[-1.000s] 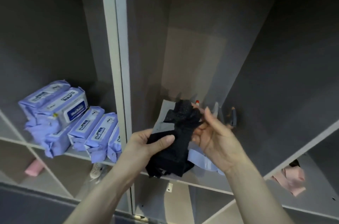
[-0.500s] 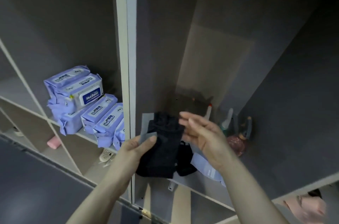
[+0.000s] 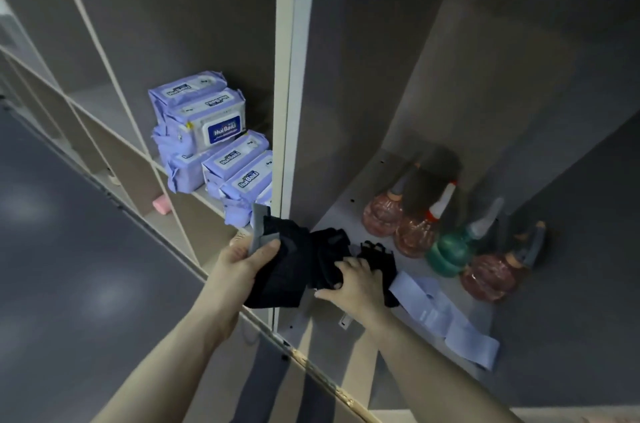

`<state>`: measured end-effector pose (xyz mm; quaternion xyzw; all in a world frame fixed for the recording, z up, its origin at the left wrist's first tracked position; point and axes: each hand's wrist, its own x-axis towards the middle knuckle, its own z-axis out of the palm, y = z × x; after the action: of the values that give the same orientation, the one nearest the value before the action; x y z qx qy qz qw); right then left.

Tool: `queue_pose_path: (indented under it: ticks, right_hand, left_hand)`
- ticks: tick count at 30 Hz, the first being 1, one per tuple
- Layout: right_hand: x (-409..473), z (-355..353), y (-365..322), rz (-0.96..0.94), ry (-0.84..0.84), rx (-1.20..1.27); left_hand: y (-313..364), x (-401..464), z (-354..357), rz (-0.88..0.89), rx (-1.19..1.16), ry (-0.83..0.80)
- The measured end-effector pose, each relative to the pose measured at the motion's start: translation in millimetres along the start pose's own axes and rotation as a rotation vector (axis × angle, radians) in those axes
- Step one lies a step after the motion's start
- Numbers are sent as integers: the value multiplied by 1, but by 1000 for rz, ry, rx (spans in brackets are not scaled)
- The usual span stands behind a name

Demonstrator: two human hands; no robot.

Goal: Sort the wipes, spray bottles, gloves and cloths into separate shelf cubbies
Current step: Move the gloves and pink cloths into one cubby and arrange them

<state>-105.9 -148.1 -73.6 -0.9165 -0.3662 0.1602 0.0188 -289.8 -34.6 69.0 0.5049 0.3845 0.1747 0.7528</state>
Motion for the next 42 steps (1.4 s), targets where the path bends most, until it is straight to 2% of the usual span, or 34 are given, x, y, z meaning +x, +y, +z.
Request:
queue_pose_path:
  ticks: [2, 4, 5, 7, 11, 15, 17, 19, 22, 25, 27, 30, 34, 39, 40, 42]
  right_hand:
    - [0, 5, -5, -44, 77, -195]
    - [5, 10, 0, -73, 140, -171]
    - [9, 11, 5, -72, 131, -80]
    - [16, 9, 18, -50, 37, 236]
    - [12, -19, 28, 125, -74, 832]
    - [4, -57, 33, 298, 50, 1460]
    - [-9, -81, 34, 316, 64, 1783]
    - [-27, -104, 34, 320, 65, 1974]
    - [-55, -131, 30, 265, 41, 2112]
    - [-80, -146, 19, 178, -17, 2197]
    - [-93, -151, 11, 131, -86, 2197]
    - [-107, -152, 4, 82, -135, 2118]
    - [-116, -162, 7, -54, -70, 1968]
    - [-124, -181, 10, -26, -103, 1516]
    - [-123, -182, 9, -9, -64, 1496]
    - [-122, -186, 8, 21, 52, 1613]
  left_hand:
    - [-4, -1, -2, -15, -6, 26]
    - [-6, -2, -6, -12, -3, 51]
    - [-7, -2, -7, -9, -7, 58]
    - [-5, -4, -8, -9, -20, 62]
    - [-5, -7, -7, -27, -30, 53]
    - [-6, -9, 2, -60, -34, 25]
    - [-4, -10, 8, -77, -48, -14]
    - [0, -11, 16, -82, -73, -56]
    - [4, -10, 30, -87, -87, -93]
    - [10, -11, 47, -133, -164, -138]
    - [16, -14, 58, -163, -255, -226]
    - [23, -16, 68, -67, -202, -282]
    - [32, -12, 68, 62, -68, -205]
    - [48, -15, 66, 151, 95, -337]
    - [49, -14, 65, 156, 102, -351]
    - [51, -12, 64, 134, 55, -345]
